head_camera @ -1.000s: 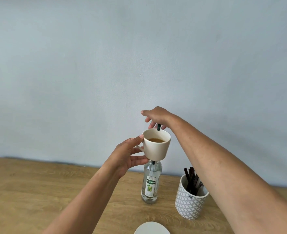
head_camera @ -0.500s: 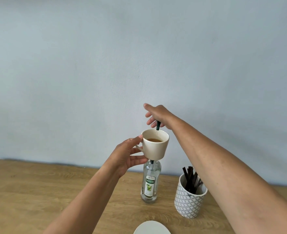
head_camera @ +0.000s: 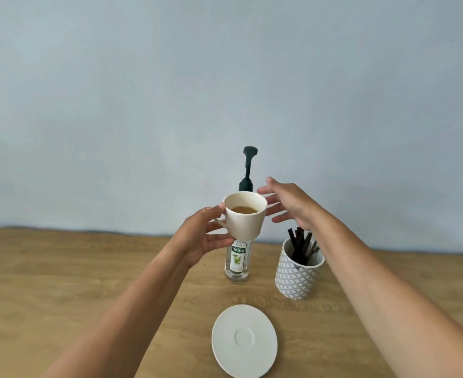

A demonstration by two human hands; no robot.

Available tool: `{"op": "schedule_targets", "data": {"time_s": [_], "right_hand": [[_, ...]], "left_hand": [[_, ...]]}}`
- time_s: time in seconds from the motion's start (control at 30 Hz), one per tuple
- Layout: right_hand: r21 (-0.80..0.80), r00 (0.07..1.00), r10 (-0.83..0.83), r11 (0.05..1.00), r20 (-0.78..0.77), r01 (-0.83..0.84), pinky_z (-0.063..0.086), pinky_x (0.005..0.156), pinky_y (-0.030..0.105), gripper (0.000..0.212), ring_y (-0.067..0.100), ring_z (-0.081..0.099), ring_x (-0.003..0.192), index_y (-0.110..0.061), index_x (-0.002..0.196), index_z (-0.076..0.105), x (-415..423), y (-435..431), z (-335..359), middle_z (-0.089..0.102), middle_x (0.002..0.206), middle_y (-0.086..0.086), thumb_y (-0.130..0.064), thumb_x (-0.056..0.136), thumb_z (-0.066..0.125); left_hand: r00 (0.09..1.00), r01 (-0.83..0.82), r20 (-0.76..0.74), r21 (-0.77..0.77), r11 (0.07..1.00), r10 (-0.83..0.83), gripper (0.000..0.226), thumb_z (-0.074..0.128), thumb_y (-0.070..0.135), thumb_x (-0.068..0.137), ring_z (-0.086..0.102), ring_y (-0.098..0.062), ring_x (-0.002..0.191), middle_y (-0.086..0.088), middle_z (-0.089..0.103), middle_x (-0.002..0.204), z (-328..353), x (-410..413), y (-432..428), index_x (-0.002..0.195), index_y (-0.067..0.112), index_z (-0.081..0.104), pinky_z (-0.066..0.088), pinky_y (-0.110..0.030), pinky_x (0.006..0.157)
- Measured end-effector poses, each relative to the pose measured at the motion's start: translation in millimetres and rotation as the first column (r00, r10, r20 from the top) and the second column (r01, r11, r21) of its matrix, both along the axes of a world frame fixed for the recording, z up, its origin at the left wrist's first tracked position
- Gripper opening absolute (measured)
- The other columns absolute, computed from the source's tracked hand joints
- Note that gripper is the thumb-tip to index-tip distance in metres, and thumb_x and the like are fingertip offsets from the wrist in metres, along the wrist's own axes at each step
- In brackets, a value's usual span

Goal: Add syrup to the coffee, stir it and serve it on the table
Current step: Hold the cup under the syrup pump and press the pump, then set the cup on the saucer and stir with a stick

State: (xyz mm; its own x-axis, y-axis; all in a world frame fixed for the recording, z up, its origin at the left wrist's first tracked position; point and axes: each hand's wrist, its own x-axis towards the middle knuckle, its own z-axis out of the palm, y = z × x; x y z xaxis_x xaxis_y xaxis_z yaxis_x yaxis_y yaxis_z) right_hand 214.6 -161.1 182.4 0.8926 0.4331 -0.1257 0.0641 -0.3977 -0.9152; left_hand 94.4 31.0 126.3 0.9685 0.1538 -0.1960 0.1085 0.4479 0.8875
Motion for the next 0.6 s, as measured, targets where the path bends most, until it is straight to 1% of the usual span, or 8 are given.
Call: {"op": "schedule_targets", "data": {"time_s": [0.1,0.2,0.3,0.37,0.43,0.5,0.57,0.6], "right_hand": [[0.057,0.993,0.056,0.997,-0.101,-0.051,0.053,0.068,0.037,0.056,0.025,0.071,0.083,-0.017,0.109,0.069,-22.7,-11.2,-38.4,0.072,0.097,0.010,-0.059,0.097,0.034],[0.149,0.987,0.066,0.988,-0.145,-0.044,0.054,0.067,0.039,0.052,0.027,0.072,0.085,-0.018,0.103,0.071,-42.9,-17.6,-70.3,0.073,0.098,0.007,-0.058,0.097,0.037],[0.197,0.988,0.006,0.980,-0.153,0.025,0.053,0.066,0.039,0.046,0.024,0.070,0.082,-0.016,0.102,0.070,-58.3,-19.7,-98.1,0.070,0.092,0.004,-0.052,0.098,0.040],[0.226,0.984,-0.041,0.971,-0.171,0.080,0.052,0.065,0.040,0.042,0.022,0.067,0.076,-0.014,0.098,0.069,-67.9,-19.5,-115.5,0.066,0.085,0.005,-0.046,0.100,0.041],[0.243,0.979,-0.071,0.963,-0.189,0.116,0.054,0.063,0.038,0.037,0.018,0.068,0.071,-0.018,0.095,0.069,-77.7,-20.6,-132.6,0.068,0.081,0.003,-0.042,0.101,0.042],[0.250,0.971,-0.089,0.957,-0.221,0.145,0.057,0.066,0.040,0.036,0.017,0.070,0.071,-0.019,0.096,0.070,-86.6,-22.3,-148.8,0.072,0.084,0.003,-0.040,0.101,0.041],[0.239,0.959,-0.121,0.953,-0.256,0.184,0.057,0.076,0.045,0.034,0.021,0.070,0.076,-0.019,0.096,0.069,-94.6,-24.1,-164.6,0.072,0.087,0.005,-0.038,0.102,0.042],[0.225,0.954,-0.136,0.954,-0.267,0.199,0.057,0.079,0.046,0.032,0.022,0.069,0.077,-0.020,0.095,0.068,-99.0,-25.2,-171.9,0.071,0.087,0.006,-0.037,0.102,0.042]], "left_hand": [[1.000,0.017,-0.025,-0.002,1.000,-0.017,0.020,0.066,0.030,0.093,0.073,-0.033,0.075,-0.013,0.063,0.097,-17.8,-6.3,-5.1,0.092,0.010,0.062,0.063,-0.038,0.065],[0.998,0.041,-0.047,0.009,0.999,-0.041,0.021,0.061,0.030,0.096,0.071,-0.037,0.079,-0.012,0.062,0.099,-37.2,-13.9,-9.9,0.086,0.011,0.061,0.064,-0.040,0.070],[0.996,0.057,-0.072,0.035,0.998,-0.054,0.020,0.059,0.029,0.097,0.068,-0.040,0.087,-0.012,0.061,0.103,-58.8,-22.2,-16.7,0.092,0.010,0.057,0.064,-0.039,0.075],[0.994,0.056,-0.091,0.044,0.997,-0.052,0.019,0.059,0.028,0.097,0.068,-0.038,0.084,-0.010,0.062,0.101,-73.6,-27.4,-21.7,0.089,0.011,0.056,0.063,-0.038,0.075],[0.993,0.053,-0.110,0.046,0.998,-0.048,0.020,0.060,0.027,0.097,0.070,-0.035,0.079,-0.007,0.063,0.098,-89.1,-33.2,-26.5,0.082,0.014,0.056,0.063,-0.039,0.077],[0.990,0.047,-0.135,0.045,0.998,-0.041,0.020,0.061,0.026,0.097,0.069,-0.035,0.079,-0.008,0.065,0.097,-104.7,-39.1,-30.1,0.080,0.015,0.057,0.061,-0.041,0.081],[0.986,0.037,-0.165,0.043,0.998,-0.029,0.020,0.062,0.024,0.096,0.068,-0.035,0.082,-0.009,0.066,0.098,-120.7,-45.2,-33.4,0.079,0.016,0.057,0.059,-0.043,0.086],[0.983,0.031,-0.180,0.042,0.999,-0.023,0.019,0.062,0.023,0.096,0.067,-0.035,0.084,-0.010,0.067,0.098,-128.2,-48.6,-35.1,0.079,0.016,0.056,0.058,-0.043,0.088]]}}
